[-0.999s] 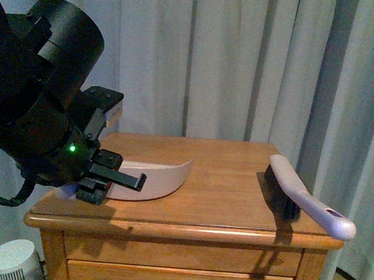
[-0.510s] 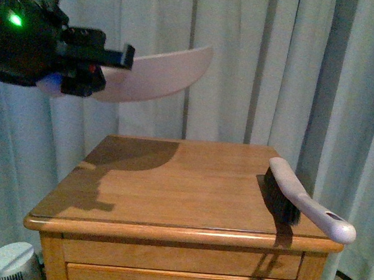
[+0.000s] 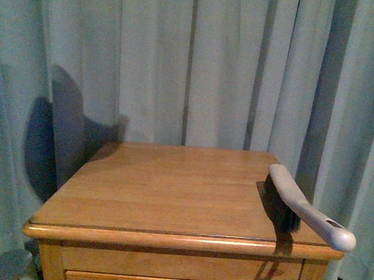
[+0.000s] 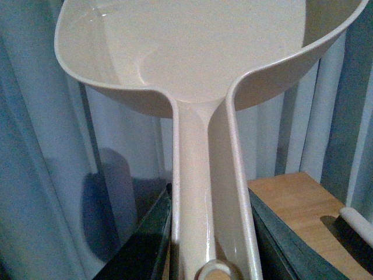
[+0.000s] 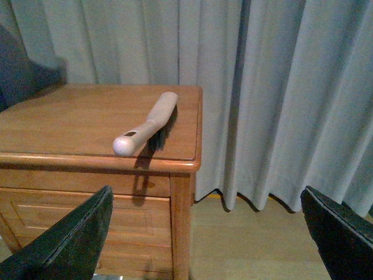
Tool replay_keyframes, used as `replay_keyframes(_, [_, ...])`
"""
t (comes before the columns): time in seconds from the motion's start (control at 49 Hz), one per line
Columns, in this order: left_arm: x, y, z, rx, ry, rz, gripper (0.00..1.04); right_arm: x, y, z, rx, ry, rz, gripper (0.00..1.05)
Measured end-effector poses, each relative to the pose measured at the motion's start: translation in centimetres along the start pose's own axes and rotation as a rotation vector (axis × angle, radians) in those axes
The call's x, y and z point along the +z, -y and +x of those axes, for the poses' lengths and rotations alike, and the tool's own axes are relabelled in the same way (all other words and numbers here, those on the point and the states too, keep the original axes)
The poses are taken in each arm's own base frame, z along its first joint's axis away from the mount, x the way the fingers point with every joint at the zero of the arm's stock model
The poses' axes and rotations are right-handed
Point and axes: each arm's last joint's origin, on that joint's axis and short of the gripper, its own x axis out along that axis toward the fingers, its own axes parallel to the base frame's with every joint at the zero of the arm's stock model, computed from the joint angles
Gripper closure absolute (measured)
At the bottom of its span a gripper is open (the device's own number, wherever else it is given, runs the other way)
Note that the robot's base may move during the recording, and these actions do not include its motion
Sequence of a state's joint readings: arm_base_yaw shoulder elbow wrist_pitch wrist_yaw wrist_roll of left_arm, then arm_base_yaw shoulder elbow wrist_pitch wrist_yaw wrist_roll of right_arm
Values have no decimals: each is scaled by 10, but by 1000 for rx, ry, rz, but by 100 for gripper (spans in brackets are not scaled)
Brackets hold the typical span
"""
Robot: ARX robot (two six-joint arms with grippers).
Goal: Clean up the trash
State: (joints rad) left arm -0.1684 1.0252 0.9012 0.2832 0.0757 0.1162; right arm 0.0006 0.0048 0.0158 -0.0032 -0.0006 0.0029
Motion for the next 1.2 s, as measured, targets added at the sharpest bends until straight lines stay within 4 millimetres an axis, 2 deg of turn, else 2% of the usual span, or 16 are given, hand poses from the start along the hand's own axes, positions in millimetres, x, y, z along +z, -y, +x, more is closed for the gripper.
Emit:
replay_keyframes(0.204, [0,2,-44,-39,57,34,76,0,0,0,0,0,0,7])
replay_keyframes(0.428, [4,3,-79,-66,113,59,76,0,0,0,0,0,0,7])
replay_keyframes(0.612, [2,-2,-97,-57,103,66,76,0,0,0,0,0,0,7])
replay_keyframes(0.959, [-19,0,-130,-89,35,67,76,0,0,0,0,0,0,7])
replay_keyframes(1.203, [-29,-6,-138,-81,8,77,76,0,0,0,0,0,0,7])
